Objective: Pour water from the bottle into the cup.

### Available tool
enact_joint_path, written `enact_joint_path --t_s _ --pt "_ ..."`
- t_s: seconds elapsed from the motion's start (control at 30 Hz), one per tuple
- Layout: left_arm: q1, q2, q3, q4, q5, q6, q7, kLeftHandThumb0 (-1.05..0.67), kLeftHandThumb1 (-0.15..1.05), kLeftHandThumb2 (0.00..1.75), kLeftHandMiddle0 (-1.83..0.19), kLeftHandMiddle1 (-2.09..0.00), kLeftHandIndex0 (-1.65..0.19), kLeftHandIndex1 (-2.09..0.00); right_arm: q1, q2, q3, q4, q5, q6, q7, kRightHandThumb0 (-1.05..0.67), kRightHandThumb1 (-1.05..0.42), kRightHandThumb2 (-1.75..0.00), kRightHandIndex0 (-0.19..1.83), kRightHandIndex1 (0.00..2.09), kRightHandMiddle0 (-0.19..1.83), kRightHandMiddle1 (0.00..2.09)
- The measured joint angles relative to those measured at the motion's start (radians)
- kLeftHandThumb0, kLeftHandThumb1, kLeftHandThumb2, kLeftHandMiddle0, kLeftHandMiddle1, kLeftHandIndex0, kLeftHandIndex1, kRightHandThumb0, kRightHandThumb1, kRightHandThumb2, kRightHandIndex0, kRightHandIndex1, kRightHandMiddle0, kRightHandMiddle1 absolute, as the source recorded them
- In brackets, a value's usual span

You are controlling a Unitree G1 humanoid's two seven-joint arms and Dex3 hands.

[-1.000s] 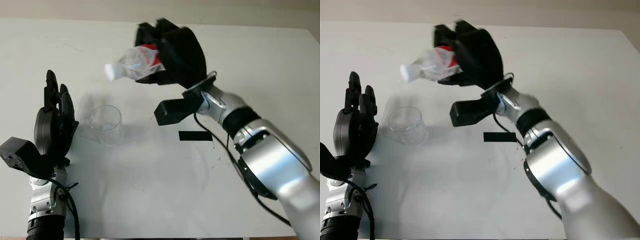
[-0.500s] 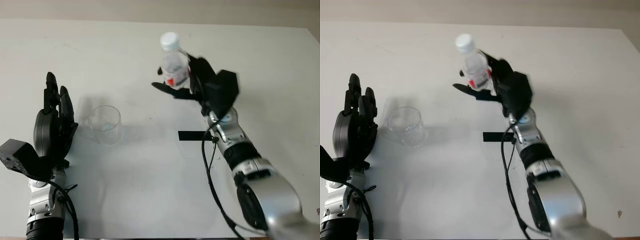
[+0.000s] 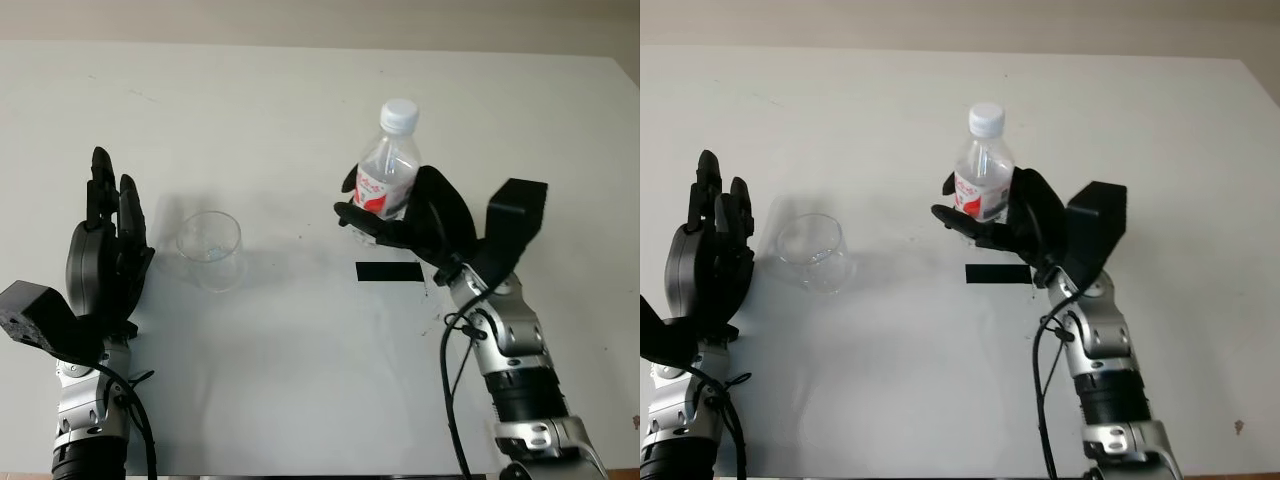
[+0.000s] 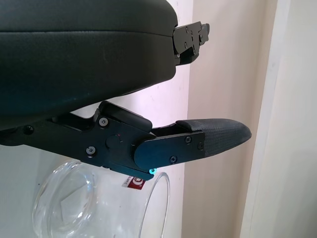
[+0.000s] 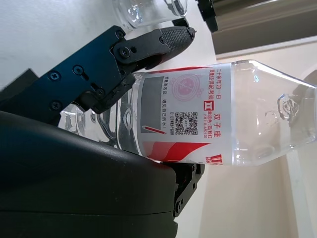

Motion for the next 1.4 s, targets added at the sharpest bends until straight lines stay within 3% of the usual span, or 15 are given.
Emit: enact_joint_path --t_s 0.4,1.07,1.2,1.4 --pt "0.0 0.0 0.005 0.005 -0.004 -0.002 -0.018 -0.74 1.05 0.57 0.19 -0.01 0.19 0.0 0.072 0.025 -0.01 -0.033 -0.039 -0.027 -0.072 -0.39 -1.05 -0.41 1.07 2.09 0.67 2.09" --pt "0.009 0.004 0.01 0.005 -0.008 0.002 -0.025 -0.74 1.05 0.56 0.19 -0.03 0.19 0.0 0.081 0.112 -0.002 0.089 -0.08 -0.082 -0.122 -0.48 -1.05 -0.4 0.94 2.09 0.48 2.09" --pt "0.009 0.006 0.011 0.005 -0.008 0.004 -0.025 -0.74 1.05 0.56 0.19 -0.03 0.19 0.0 0.087 0.112 -0.002 0.093 -0.078 -0.101 -0.109 -0.52 -1.05 -0.34 0.7 2.09 0.34 2.09" --pt "0.009 0.01 0.014 0.005 -0.009 0.006 -0.027 -0.74 1.05 0.56 0.19 -0.03 0.19 0.0 0.108 0.112 -0.011 0.095 -0.063 -0.139 -0.071 -0.59 -1.05 -0.16 0.11 2.09 -0.01 2.01"
